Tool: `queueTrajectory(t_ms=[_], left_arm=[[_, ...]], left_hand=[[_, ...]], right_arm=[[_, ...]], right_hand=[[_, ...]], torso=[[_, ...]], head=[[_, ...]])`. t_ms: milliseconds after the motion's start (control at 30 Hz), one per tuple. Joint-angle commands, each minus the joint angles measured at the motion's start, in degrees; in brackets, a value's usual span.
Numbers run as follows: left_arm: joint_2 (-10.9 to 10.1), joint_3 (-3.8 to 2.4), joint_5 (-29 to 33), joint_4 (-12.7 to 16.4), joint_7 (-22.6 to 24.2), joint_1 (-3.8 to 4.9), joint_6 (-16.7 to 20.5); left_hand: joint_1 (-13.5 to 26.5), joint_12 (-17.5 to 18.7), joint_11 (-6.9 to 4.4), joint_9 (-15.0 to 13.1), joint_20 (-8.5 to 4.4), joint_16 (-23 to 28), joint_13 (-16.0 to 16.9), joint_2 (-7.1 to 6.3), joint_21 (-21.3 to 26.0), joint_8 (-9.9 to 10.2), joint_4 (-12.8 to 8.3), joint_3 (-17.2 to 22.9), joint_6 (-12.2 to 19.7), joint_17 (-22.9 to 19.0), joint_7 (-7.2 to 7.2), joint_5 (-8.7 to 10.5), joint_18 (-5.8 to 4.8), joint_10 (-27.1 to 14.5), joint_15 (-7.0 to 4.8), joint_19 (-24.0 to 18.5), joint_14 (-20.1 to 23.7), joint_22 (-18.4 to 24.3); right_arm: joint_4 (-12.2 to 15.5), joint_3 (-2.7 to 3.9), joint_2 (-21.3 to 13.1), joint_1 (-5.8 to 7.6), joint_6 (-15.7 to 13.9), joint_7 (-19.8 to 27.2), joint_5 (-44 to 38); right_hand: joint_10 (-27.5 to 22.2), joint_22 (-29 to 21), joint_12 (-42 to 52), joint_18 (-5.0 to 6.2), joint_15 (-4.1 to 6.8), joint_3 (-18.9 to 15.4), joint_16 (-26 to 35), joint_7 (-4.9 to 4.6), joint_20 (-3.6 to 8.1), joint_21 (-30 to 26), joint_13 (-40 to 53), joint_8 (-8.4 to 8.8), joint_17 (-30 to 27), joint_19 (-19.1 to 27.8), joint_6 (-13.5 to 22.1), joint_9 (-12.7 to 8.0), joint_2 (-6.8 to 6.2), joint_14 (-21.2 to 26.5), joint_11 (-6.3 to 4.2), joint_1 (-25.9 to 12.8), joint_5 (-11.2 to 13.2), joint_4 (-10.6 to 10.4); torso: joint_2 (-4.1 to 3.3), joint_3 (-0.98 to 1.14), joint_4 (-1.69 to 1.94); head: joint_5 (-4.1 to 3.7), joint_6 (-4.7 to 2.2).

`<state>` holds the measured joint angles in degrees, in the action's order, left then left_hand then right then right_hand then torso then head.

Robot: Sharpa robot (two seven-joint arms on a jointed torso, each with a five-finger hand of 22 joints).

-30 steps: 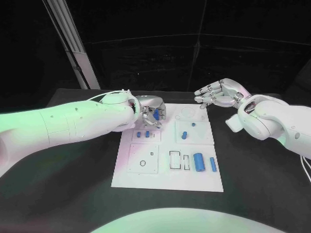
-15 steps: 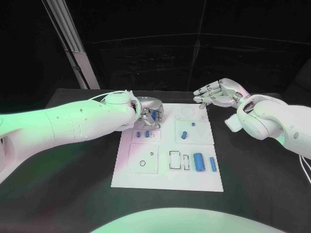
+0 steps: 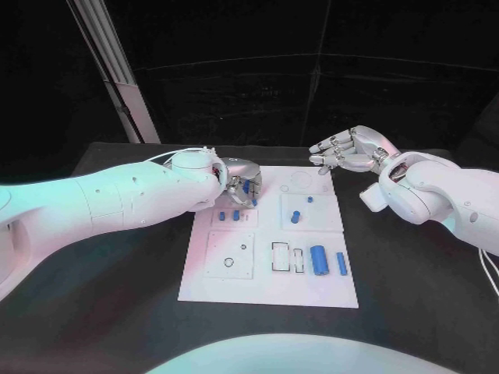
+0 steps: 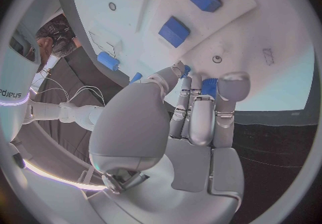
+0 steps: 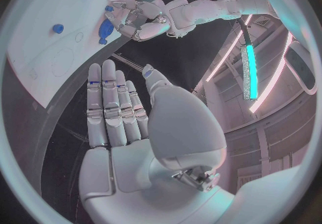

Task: Assemble the parts on the task board

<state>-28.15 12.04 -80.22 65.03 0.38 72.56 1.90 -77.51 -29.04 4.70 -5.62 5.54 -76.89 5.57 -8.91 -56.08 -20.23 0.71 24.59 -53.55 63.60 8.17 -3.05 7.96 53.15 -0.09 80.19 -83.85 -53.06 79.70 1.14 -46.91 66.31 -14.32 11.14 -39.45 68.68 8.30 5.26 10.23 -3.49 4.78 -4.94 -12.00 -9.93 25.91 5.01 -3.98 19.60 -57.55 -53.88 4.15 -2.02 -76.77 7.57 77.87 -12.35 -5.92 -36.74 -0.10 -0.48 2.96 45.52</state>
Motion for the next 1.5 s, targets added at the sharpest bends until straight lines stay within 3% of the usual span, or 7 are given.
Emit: queueTrajectory(t_ms=[33,733,1067,1333,1500], left_arm=[[0.2,-0.03,-0.6,-0.1,-0.2,0.0,-0.7],[1.2,-0.05,-0.6,-1.5,0.3,-0.41,-1.2],[1.4,-0.05,-0.6,-2.4,0.9,-0.48,-1.0],[1.0,-0.07,-0.6,-1.8,2.5,-0.56,2.3],[-0.4,-0.12,0.5,-0.1,3.5,-0.56,5.1]], left_hand=[[0.0,0.2,0.04,0.1,-0.14,-0.3,-0.1,0.6,-0.5,0.3,-0.3,0.0,-0.3,-0.1,-0.05,0.09,-0.54,0.5,-0.11,0.4,-0.4,-0.3],[-0.5,0.8,-0.41,0.7,-0.46,-0.4,-0.9,2.02,-2.9,1.2,-0.6,1.0,-1.5,-0.5,-0.37,0.12,-0.91,2.6,-0.5,0.9,-0.7,-3.0],[-2.2,2.0,-1.12,0.7,-0.94,-0.5,-1.5,3.23,-4.7,1.7,-2.2,3.3,-3.8,-0.8,-0.91,0.13,-1.17,5.6,-1.13,1.2,-0.9,-5.0],[-2.2,4.2,-1.26,0.7,-1.18,-0.5,-1.8,3.16,-6.2,2.8,-3.6,5.2,-5.5,-1.3,-0.85,0.11,-1.45,7.9,-1.26,1.5,-1.1,-6.7],[-1.6,5.4,-1.31,0.7,-1.24,-0.2,-1.8,2.92,-6.8,3.4,-3.9,5.8,-6.4,-2.1,-0.82,0.12,-1.55,9.0,-1.32,1.6,-1.1,-7.5]], right_arm=[[0.1,0.03,0.1,0.11,0.3,0.5,0.2],[0.1,0.04,0.3,0.11,0.3,0.4,0.2],[0.1,0.04,0.3,0.12,0.3,0.4,0.2],[0.1,0.04,0.3,0.12,0.3,0.4,0.2],[0.1,0.04,0.2,0.11,0.3,0.4,0.2]], right_hand=[[-0.6,-0.1,0.3,0.25,-0.38,0.0,0.3,0.12,-0.36,-0.3,-0.1,-0.05,-0.1,-0.1,0.4,0.1,0.07,-0.2,-0.01,-0.4,-0.3,-0.1],[-0.6,-0.1,0.3,0.26,-0.37,0.0,0.3,0.14,-0.35,-0.3,-0.1,-0.06,-0.1,-0.2,0.4,0.1,0.14,-0.2,-0.03,-0.3,-0.4,-0.1],[-0.6,-0.1,0.3,0.26,-0.37,0.0,0.3,0.14,-0.35,-0.3,-0.1,-0.06,-0.1,-0.2,0.4,0.1,0.14,-0.2,-0.03,-0.3,-0.4,-0.1],[-0.6,-0.1,0.3,0.26,-0.37,0.0,0.3,0.14,-0.35,-0.3,-0.1,-0.06,-0.1,-0.2,0.4,0.1,0.14,-0.2,-0.03,-0.3,-0.4,-0.1],[-0.6,-0.1,0.3,0.26,-0.37,0.0,0.3,0.14,-0.35,-0.3,-0.1,-0.06,-0.1,-0.2,0.4,0.1,0.14,-0.2,-0.03,-0.3,-0.4,-0.1]], torso=[[-0.06,0.0,0.05],[0.07,-0.05,-0.03],[0.1,-0.09,-0.02],[0.23,-0.16,0.04],[0.28,-0.15,0.05]], head=[[0.01,0.0],[0.05,0.16],[-0.02,0.3],[-0.06,0.34],[-0.06,0.33]])
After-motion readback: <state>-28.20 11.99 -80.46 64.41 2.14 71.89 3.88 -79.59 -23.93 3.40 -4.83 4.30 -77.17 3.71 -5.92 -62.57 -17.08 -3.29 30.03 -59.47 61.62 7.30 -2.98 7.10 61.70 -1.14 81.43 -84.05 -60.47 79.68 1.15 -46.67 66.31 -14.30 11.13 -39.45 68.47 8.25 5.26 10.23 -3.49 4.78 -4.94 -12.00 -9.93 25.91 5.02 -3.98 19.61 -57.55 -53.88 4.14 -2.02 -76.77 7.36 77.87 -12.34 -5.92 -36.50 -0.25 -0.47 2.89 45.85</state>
